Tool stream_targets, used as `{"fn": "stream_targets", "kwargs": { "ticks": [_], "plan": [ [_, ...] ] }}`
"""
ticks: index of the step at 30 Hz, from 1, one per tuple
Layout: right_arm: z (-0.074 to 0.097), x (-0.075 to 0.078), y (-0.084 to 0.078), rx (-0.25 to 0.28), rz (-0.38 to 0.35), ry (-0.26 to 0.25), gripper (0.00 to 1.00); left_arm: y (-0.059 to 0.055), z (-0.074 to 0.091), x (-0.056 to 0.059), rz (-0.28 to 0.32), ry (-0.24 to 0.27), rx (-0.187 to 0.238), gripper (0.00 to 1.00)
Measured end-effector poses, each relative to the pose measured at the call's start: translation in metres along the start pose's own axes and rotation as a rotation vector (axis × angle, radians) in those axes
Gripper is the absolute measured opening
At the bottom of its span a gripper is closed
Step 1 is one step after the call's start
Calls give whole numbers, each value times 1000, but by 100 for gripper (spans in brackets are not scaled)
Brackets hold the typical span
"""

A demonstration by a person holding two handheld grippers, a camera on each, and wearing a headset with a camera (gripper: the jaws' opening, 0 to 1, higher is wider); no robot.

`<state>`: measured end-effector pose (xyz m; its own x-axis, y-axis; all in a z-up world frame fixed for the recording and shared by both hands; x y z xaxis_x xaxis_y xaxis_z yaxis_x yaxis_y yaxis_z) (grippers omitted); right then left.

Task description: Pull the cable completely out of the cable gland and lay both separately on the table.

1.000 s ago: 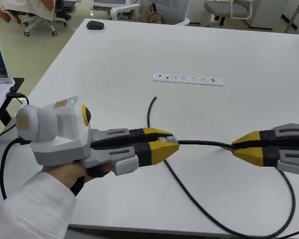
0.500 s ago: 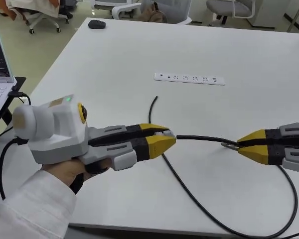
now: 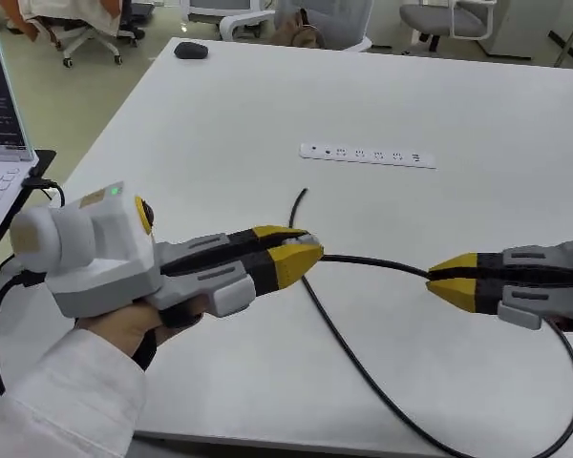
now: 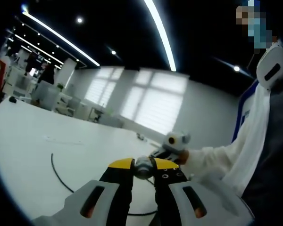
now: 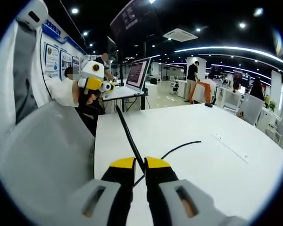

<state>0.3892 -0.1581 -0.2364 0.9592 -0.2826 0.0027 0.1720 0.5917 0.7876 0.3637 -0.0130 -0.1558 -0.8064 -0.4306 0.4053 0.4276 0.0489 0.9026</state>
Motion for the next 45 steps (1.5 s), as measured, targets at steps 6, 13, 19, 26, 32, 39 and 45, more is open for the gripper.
{"fn": "stream_targets", "kwargs": {
  "ticks": [6, 13, 19, 26, 32, 39, 45],
  "plan": [
    [-34, 1, 0, -7, -48, 17, 6, 4, 5, -6, 27, 22, 36, 17],
    [-70, 0, -13, -65, -65, 40, 6, 1, 2, -7, 21, 32, 14, 17],
    [-95, -5, -29, -127, -82, 80, 5, 2, 6, -13, 40, 56, 27, 17],
    [-117, -8, -44, -187, -83, 94, 5, 1, 5, -14, 38, 57, 19, 17],
    [-131, -10, -56, -235, -84, 101, 5, 0, 4, -14, 44, 57, 16, 17],
    [-142, -16, -75, -293, -88, 109, 5, -3, 5, -18, 56, 67, 5, 17],
    [-145, -20, -85, -321, -88, 105, 5, -6, 3, -19, 59, 72, -8, 17]
  ]
}}
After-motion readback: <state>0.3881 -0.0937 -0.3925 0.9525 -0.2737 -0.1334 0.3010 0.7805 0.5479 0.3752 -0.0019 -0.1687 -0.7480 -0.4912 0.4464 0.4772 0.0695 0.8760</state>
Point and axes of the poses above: the centre of the closed fingertips' face, and the gripper's own axes: z roughly backward along the fingers, x roughly to its right, y roughly out of its top, the point moved 2 cm from there along z, roughly backward along the fingers, and after that the axes turned 15 degrees about -x, right-handed, at the moved point
